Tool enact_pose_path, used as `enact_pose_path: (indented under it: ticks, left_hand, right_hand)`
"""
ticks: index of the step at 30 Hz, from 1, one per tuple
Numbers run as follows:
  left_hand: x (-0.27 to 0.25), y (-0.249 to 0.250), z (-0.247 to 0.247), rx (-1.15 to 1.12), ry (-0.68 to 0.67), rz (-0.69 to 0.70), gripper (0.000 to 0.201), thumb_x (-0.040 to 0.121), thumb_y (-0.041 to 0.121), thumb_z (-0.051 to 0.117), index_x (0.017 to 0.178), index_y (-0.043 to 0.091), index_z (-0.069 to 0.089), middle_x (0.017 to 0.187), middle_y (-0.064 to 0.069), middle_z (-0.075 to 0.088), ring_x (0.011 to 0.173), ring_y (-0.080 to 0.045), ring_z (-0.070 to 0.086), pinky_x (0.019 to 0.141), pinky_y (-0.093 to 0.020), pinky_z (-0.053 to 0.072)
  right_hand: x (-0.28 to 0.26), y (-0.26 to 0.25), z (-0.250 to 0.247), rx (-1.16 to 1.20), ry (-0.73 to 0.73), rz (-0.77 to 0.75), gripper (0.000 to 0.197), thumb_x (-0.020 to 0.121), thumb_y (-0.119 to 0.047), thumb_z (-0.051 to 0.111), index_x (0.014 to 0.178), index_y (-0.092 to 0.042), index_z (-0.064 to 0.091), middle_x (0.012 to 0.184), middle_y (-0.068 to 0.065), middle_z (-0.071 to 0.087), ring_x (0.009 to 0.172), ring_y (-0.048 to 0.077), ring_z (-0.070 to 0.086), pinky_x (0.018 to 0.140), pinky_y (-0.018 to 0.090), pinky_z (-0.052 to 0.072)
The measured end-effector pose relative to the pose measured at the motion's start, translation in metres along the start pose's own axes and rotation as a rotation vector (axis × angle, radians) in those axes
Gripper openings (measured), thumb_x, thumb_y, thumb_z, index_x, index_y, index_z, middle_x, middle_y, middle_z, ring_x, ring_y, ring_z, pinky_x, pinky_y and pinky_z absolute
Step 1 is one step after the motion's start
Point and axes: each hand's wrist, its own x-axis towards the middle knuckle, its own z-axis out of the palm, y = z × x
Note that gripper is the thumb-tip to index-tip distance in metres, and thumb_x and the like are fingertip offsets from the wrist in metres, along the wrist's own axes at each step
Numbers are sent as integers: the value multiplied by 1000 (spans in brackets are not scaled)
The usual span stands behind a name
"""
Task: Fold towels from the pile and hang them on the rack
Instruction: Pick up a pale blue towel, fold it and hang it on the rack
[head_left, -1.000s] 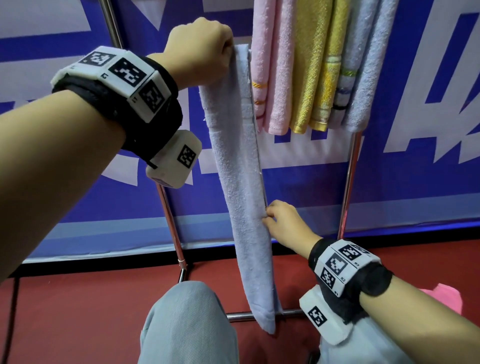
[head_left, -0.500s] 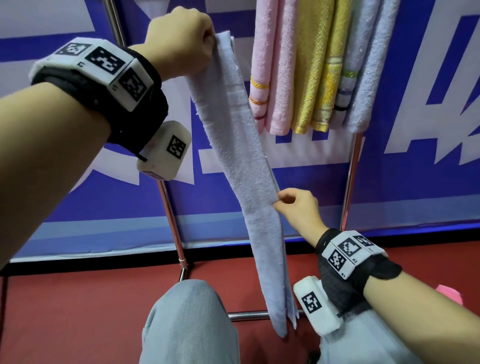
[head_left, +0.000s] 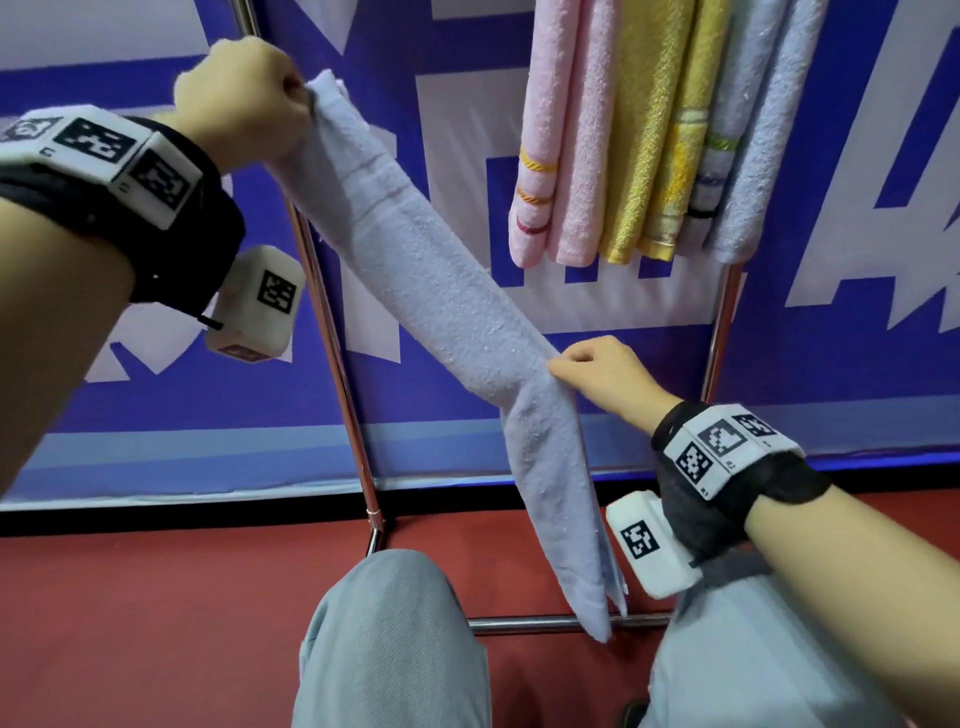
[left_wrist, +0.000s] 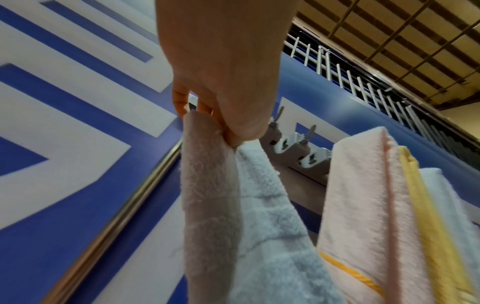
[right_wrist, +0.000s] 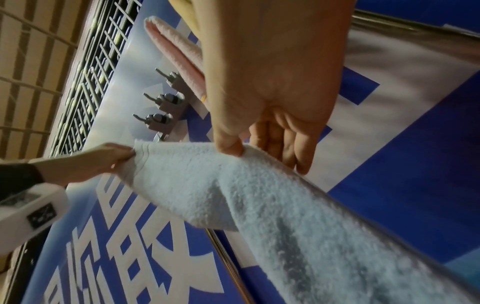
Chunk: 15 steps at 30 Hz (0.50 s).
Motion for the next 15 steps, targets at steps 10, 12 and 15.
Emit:
enact_pose_path:
  ticks: [10,12,15]
  left_hand:
    - [-26,-52,41,42,-678,-267,24,81,20,59,89,-2,56,85,-18,59,74,-32,57,62,-32,43]
    - [-41,-32,48,-195,-724,-233,23,82,20,58,97,7,48,87,-8,53,80,-26,53,61,-30,44]
    - [-64,9,56,-599,-848,-196,19,89,8,52,101,18,40,106,-6,54,94,-16,52,75,-34,50]
  right_hand:
    - [22,-62,0,359,-270,61,25,94,-8,38,75,-13,54,72,3,53,64,14,48,61,26,41]
    - [22,-77,3,240,-354,35,24,95,-9,39,76,-16,53,71,0,51,63,12,47,58,24,40]
    - [22,-95,7,116,-375,8,14,94,-11,41,89,-16,53,82,3,50,70,14,45,56,22,36]
